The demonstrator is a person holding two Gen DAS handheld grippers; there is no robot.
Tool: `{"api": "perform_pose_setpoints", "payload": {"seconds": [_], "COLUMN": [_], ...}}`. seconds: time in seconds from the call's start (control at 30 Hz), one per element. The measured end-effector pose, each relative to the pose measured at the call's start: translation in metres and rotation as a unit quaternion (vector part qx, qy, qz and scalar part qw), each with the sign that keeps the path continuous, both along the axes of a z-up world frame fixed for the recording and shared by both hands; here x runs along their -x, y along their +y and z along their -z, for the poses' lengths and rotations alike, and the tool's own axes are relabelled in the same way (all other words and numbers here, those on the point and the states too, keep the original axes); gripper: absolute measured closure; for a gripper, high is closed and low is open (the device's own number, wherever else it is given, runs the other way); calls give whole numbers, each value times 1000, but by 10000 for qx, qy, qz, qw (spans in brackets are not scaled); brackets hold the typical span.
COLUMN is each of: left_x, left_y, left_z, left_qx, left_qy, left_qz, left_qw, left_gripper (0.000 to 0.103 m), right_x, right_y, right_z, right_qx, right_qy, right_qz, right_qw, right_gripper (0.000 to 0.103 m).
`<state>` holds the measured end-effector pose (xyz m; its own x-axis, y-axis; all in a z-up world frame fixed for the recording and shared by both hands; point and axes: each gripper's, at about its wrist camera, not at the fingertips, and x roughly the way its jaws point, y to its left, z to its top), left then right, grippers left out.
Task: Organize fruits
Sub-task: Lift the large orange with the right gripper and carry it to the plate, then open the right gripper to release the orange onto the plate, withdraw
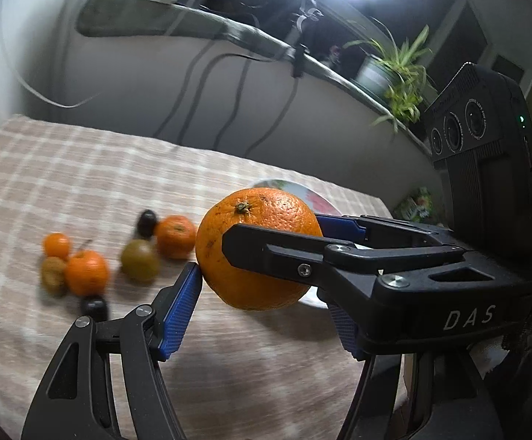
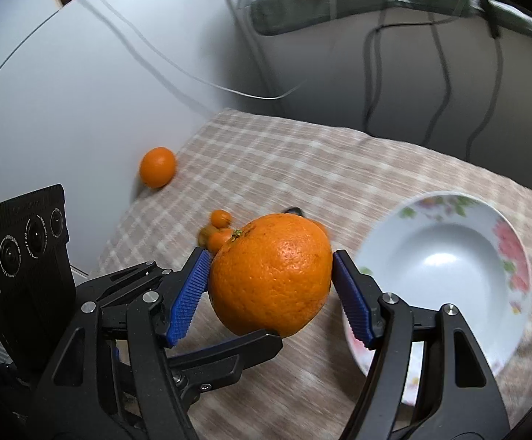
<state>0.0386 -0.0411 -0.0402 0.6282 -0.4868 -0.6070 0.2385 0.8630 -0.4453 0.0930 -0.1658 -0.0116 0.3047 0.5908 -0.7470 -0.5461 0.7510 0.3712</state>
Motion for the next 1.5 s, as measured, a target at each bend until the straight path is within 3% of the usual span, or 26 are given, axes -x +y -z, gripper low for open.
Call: {"api": "perform_pose_setpoints", "payload": {"seconds": [0.37, 0.9, 1.1, 1.2, 1.23, 1.5], "left_x": [-6, -12, -11, -10, -10, -7], "left_y": [-41, -52, -54, -53, -52, -47], "left_z": [6, 15, 15, 13, 13, 12], "left_qx": [-135, -234, -289, -314, -311, -339], "left_qy": [117, 248, 233, 178, 172, 122], "left_qz": [443, 531, 558, 534, 526, 482], "left_qw": [9989, 9980, 9978, 9979, 9980, 9982], "left_gripper": [36, 36, 39, 39, 39, 39], "right_x": [2, -2, -1, -2, -3, -6], "right_y": [-49, -62, -62, -67, -69, -94], "right_z": [10, 23, 21, 16, 14, 1], "right_qx": [-10, -58, 158, 284, 370, 336], "right_qy": [101, 262, 35, -170, -236, -538], "right_qz": [401, 489, 560, 729, 855, 1304], "right_qw": [9991, 9984, 9983, 9968, 9954, 9894], "right_gripper": [32, 32, 31, 20, 10, 9]}}
